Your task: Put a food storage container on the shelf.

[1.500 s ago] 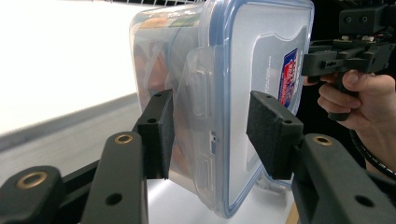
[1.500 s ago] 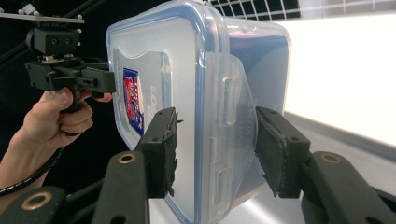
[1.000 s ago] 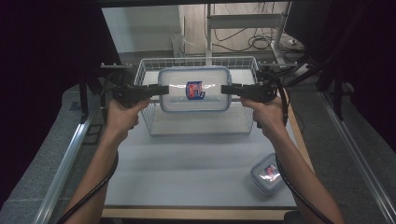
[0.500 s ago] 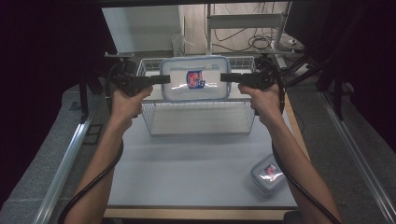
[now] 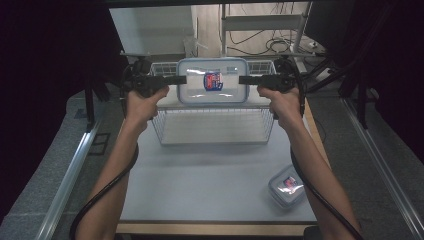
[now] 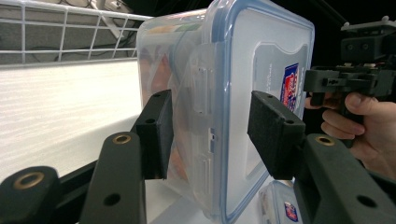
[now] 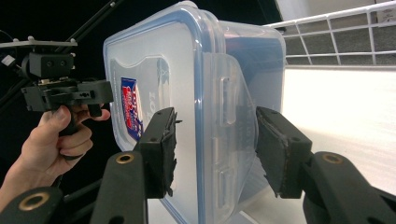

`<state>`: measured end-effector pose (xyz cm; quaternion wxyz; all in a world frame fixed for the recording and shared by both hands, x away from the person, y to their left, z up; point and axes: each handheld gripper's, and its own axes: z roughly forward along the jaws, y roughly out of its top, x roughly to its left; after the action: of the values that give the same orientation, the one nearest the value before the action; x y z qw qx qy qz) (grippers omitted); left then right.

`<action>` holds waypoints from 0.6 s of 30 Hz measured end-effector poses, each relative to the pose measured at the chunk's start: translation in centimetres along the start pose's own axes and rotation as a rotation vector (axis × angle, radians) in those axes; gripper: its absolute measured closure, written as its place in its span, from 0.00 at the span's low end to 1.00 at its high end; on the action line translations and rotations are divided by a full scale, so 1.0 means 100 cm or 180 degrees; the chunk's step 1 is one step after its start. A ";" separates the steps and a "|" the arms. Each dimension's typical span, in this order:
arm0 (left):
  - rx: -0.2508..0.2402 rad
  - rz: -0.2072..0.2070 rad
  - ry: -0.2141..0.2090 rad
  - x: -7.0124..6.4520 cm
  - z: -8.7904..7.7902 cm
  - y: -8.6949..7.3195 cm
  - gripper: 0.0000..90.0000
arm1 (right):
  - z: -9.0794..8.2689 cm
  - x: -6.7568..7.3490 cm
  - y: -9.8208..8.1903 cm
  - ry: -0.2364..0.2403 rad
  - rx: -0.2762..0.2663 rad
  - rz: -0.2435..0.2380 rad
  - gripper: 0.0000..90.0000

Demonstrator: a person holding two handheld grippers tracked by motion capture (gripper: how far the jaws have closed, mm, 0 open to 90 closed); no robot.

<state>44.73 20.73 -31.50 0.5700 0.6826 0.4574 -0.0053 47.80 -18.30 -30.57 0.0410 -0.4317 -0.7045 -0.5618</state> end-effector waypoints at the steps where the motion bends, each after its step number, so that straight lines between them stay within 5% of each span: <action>1: 0.0000 0.0000 0.0005 0.000 0.001 0.000 0.57 | 0.000 0.000 0.000 0.0000 0.0000 0.0000 0.55; 8: -0.0041 0.0009 0.0060 0.000 0.003 0.000 0.55 | 0.004 -0.004 0.002 -0.0032 -0.0048 -0.0018 0.53; 11: -0.0024 0.0110 0.0183 -0.001 0.005 -0.001 0.53 | 0.006 -0.005 0.003 -0.0042 -0.0084 -0.0024 0.52; 15: 0.0063 0.0134 0.0313 0.002 0.012 -0.003 0.48 | 0.012 -0.004 0.003 -0.0275 -0.0046 -0.0141 0.42; 18: -0.0026 0.0015 0.0197 0.009 0.012 -0.005 0.48 | 0.016 -0.005 0.003 -0.0377 -0.0035 -0.0227 0.44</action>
<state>45.54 20.33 -32.73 0.5584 0.6811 0.4732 0.0189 48.95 -17.22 -31.18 -0.0232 -0.4390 -0.7175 -0.5403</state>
